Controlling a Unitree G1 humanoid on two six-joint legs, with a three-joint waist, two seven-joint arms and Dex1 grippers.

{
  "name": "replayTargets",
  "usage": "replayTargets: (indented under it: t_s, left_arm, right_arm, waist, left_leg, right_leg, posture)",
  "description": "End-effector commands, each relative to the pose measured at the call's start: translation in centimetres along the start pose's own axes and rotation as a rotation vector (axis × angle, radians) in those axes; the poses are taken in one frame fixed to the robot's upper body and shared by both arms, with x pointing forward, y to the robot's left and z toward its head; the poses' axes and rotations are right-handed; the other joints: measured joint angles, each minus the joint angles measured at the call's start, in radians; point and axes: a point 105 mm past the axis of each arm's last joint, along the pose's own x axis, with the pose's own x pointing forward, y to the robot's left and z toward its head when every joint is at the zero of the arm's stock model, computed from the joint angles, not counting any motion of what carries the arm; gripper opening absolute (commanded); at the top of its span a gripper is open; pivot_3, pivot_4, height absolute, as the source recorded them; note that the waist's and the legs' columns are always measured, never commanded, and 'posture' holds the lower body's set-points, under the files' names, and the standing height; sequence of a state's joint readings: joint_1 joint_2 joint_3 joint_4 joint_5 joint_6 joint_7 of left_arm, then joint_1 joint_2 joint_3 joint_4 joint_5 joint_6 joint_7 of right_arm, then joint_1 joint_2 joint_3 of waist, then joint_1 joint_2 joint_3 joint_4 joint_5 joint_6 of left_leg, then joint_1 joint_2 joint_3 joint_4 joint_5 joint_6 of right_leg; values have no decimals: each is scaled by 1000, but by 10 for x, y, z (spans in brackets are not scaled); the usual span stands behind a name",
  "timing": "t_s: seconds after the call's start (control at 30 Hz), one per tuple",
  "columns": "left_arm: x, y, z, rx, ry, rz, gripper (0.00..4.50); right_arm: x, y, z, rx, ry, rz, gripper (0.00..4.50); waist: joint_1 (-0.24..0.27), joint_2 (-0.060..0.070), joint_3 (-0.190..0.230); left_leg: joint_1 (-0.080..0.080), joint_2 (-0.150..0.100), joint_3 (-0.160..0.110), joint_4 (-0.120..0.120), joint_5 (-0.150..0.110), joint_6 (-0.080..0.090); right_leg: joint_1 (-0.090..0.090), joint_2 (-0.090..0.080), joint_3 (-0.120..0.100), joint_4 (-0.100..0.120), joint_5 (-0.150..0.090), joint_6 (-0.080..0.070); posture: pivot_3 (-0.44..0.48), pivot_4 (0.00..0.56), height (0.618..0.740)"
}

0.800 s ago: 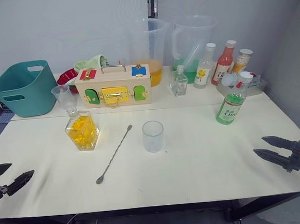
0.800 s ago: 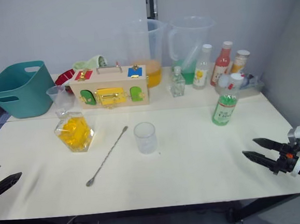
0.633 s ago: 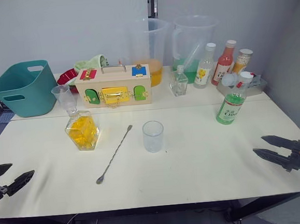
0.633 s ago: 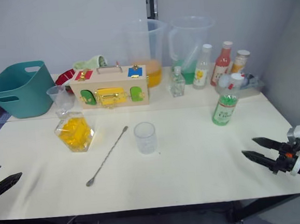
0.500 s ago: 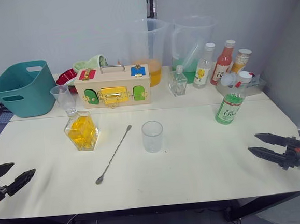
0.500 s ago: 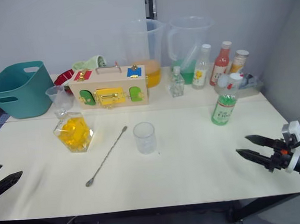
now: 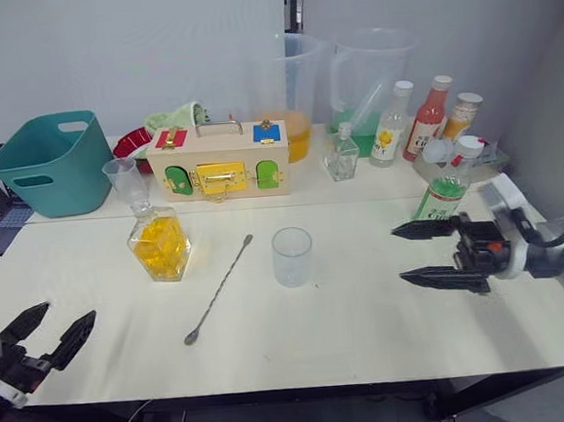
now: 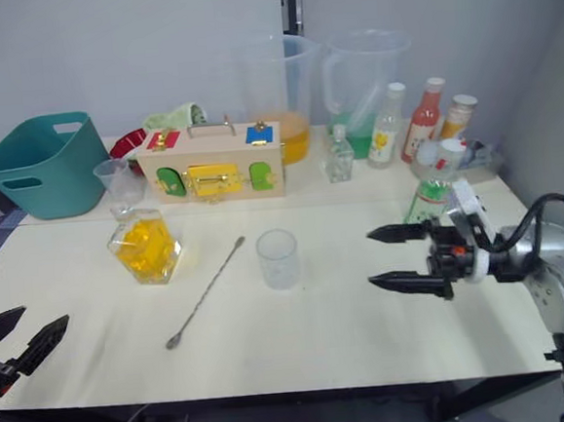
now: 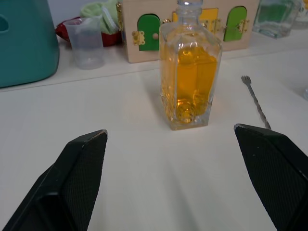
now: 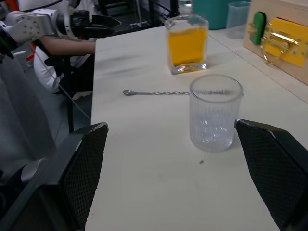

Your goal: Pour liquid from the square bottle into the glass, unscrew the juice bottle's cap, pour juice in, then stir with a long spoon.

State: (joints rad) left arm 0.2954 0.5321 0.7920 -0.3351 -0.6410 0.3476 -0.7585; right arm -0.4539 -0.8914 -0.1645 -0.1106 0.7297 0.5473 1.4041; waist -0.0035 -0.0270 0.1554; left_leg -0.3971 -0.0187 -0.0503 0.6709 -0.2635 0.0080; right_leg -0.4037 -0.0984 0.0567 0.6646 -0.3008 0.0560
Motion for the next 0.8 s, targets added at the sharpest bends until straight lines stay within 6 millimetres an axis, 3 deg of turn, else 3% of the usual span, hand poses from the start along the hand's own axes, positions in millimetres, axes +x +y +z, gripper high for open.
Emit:
replayTargets:
  t_s: [0.03, 0.17, 0.33, 0.5, 0.67, 0.8]
  left_arm:
    - [9, -20, 6, 16, -60, 23, 4470]
    - [20, -22, 0, -15, -95, 108, 4470]
    - [56, -36, -17, -74, -114, 178, 4470]
    - [72, -36, -22, -65, -112, 203, 4470]
    - [88, -38, -34, -62, -96, 197, 4470]
    - [100, -33, -37, -35, -97, 218, 4470]
  right_arm:
    - [9, 7, 16, -51, -10, 54, 4500]
    - [15, 8, 23, -68, -13, 64, 4500]
    - [17, 0, 24, -90, 16, 9, 4500]
    - [19, -1, 29, -93, 14, 0, 4500]
    - [20, 2, 15, -70, 71, -3, 4500]
    - [19, 2, 15, -62, 68, -19, 4500]
  waist:
    - [4, 0, 0]
    - [6, 0, 0]
    - [16, 0, 0]
    - [13, -1, 0]
    - [15, -1, 0]
    - [17, -1, 0]
  left_leg:
    - [-1, 0, 0, 1, 0, 0]
    - [-1, 0, 0, 2, 0, 0]
    - [-2, -1, 0, 7, 0, 0]
    - [-2, 0, 0, 8, 0, 1]
    - [-2, 0, 0, 8, 0, 1]
    - [-3, 0, 0, 8, 0, 1]
  right_leg:
    - [0, 0, 0, 0, 0, 0]
    - [0, 2, 0, 0, 0, 0]
    - [1, 2, 0, 0, 1, 1]
    - [0, 4, 0, 1, 1, 1]
    - [0, 4, 1, 1, 1, 1]
    - [-1, 4, 0, 0, 1, 1]
  posture:
    - [0, 150, 740]
    - [0, 150, 740]
    - [0, 150, 740]
    - [0, 150, 740]
    - [0, 150, 740]
    - [0, 150, 740]
